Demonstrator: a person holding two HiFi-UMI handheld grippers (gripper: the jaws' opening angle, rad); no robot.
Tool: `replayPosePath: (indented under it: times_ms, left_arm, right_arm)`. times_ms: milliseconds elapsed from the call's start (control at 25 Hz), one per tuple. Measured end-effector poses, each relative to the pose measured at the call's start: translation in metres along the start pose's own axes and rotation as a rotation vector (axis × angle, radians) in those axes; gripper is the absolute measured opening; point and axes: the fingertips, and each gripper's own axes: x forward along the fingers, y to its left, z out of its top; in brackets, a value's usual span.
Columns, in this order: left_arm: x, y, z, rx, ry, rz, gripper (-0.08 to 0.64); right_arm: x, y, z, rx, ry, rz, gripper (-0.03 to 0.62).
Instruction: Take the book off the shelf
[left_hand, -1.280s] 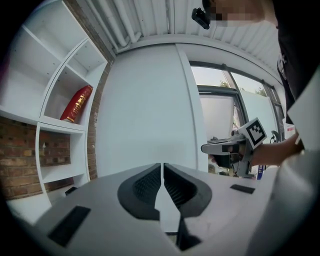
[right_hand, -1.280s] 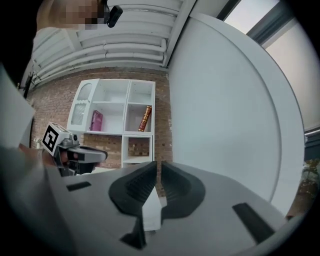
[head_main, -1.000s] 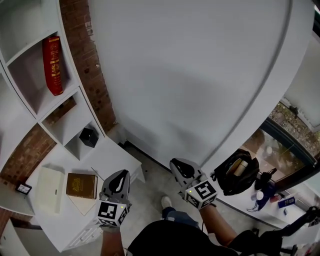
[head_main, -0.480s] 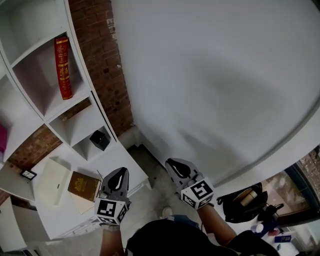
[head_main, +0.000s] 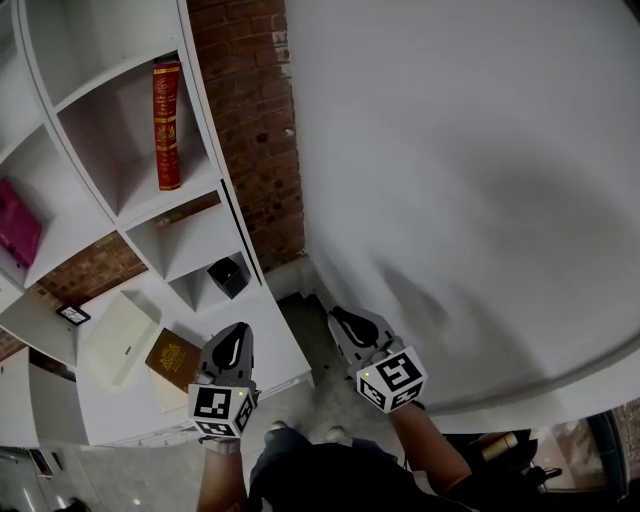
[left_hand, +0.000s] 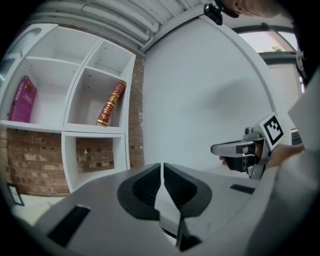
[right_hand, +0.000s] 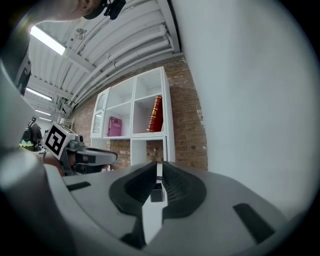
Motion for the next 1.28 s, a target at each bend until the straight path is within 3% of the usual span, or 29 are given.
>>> replayPosePath:
  times_ms: [240,920,1280]
  left_arm:
    - [0.010,0.040,0.005,-0.009,0.009,0.111,0.009]
    - [0.063,0.164,0.052,0.013,-0.039,0.235,0.025]
    - [0.102,0.207,0.092,0.091,-0.048,0.292,0.110]
  right_arm:
    - [0.042,0.001,0.012,-0.004,0.001,0.048,0.029]
    - [0.160,0.005,0.056,-0.059,-0.018,0.066,0.031]
    - [0.200,0.000,0.076,-0.081,-0.036,0.053,0.031]
